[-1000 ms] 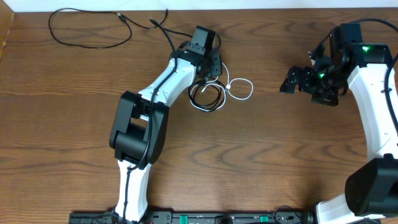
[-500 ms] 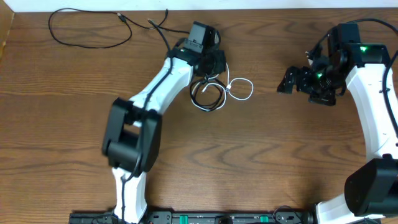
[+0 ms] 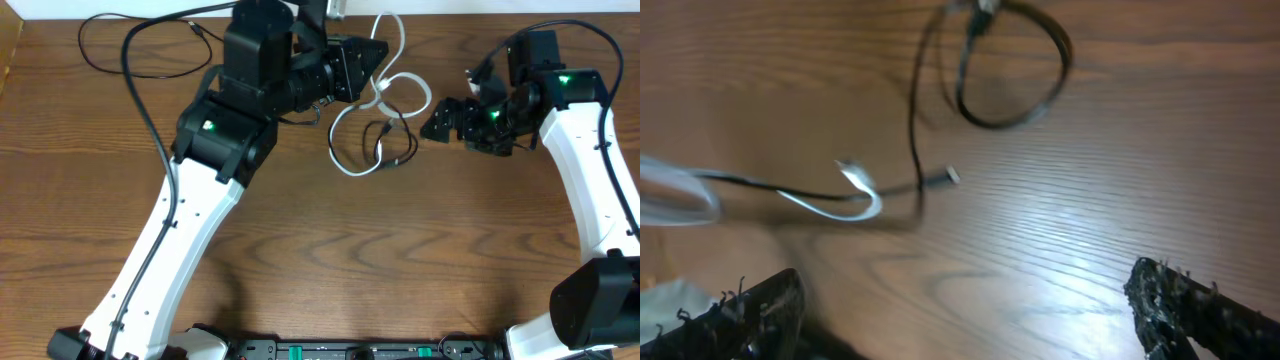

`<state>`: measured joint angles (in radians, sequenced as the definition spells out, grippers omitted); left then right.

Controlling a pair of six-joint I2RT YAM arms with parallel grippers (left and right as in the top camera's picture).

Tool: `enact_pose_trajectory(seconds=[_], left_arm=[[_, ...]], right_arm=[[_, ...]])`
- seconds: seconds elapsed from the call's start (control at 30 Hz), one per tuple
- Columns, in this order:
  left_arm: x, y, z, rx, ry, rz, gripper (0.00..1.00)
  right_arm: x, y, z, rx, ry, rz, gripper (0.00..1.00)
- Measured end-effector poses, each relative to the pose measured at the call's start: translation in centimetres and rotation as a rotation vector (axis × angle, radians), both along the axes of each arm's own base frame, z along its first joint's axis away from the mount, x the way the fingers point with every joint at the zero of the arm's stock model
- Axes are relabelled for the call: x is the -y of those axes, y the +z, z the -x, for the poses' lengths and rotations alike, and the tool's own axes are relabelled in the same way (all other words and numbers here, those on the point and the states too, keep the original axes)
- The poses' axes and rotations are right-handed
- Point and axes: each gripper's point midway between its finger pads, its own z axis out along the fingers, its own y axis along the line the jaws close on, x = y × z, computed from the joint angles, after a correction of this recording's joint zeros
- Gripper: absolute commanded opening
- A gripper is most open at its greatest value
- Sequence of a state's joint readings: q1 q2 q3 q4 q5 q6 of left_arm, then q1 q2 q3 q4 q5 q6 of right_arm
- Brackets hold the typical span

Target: Untangle cables

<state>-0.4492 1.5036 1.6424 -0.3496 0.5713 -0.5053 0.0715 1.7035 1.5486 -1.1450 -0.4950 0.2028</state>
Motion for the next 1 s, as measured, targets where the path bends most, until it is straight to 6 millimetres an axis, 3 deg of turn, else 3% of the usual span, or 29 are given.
enact_pose_trajectory(seconds=[0.37, 0.5, 0.8, 1.0], left_arm=[[0.2, 5.5, -0.4, 0.004, 0.036, 0.245, 0.07], [0.2, 5.6, -0.4, -0.018, 0.041, 0.265, 0.07], [0.2, 6.4, -0.4, -0.048, 0.047, 0.322, 0.07], [0.2, 6.7, -0.4, -0.078, 0.051, 0.355, 0.07]], right_arm=[[-6.5, 2.0, 0.0, 0.105, 0.18, -0.141, 0.99], [-8.1, 2.2, 0.3, 0.129, 0.224, -0.143, 0.99], [-8.5, 2.7, -1.7, 0.237, 0.229, -0.113, 0.99], [-9.3, 3.1, -2.0, 0.267, 0.244, -0.124, 0.99]])
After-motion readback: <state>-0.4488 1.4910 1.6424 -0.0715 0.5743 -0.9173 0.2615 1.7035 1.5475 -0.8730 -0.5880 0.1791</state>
